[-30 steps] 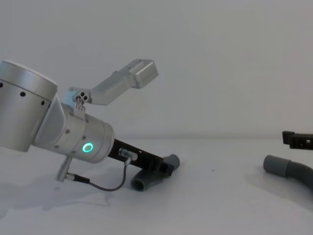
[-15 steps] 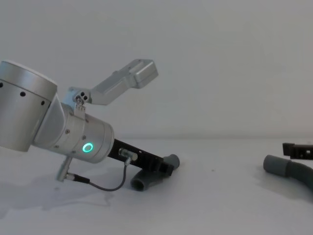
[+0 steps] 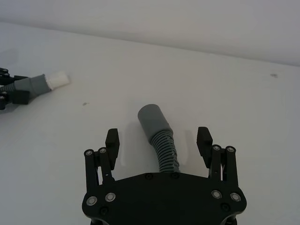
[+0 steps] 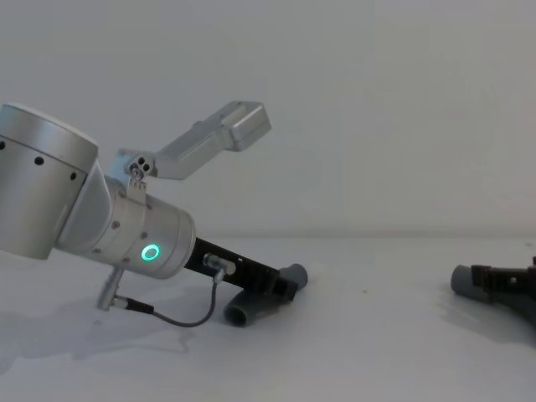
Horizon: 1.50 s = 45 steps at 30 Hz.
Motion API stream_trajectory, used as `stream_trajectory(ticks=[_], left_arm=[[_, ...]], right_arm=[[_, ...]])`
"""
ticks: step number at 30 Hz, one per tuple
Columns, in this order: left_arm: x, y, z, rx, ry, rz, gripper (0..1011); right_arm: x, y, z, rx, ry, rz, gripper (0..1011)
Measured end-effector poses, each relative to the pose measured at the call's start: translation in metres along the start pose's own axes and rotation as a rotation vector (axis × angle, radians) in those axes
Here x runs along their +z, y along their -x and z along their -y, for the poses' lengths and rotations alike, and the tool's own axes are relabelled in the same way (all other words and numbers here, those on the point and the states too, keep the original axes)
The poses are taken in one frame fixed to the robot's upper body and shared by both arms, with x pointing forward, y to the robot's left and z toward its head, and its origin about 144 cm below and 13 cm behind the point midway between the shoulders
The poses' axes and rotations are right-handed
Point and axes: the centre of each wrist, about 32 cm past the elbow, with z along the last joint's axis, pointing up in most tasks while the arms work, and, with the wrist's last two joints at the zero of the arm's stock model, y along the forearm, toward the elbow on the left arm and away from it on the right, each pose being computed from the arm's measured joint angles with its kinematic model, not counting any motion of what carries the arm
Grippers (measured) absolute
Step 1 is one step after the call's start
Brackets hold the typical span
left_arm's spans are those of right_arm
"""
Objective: Use both hands to pick up one end of the pipe from the table, align the ends, and insert them.
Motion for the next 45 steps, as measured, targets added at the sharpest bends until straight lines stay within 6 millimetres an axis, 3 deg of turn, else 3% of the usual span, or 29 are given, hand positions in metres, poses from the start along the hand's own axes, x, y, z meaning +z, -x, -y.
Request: stream_trajectory(ticks=[25,32,42,45], left_arm=[[0.000,0.000,0.000,0.000,0.000,0.000,347],[0.000,0.000,0.000,0.000,0.000,0.000,347],[0.000,0.000,0.000,0.000,0.000,0.000,347],[0.000,0.000,0.000,0.000,0.000,0.000,347]], right_arm=[[-0.010,0.003,-0.008,0.000,0.037,-0.039,996],[-0.011,0.003,-0.008,0.003,0.040,-0.040,865],[-0.012,0.004,-0.008,0.007,0.045,-0.041,578],[-0.012,0.004,-0.009,0.008,0.046,-0.041,452]])
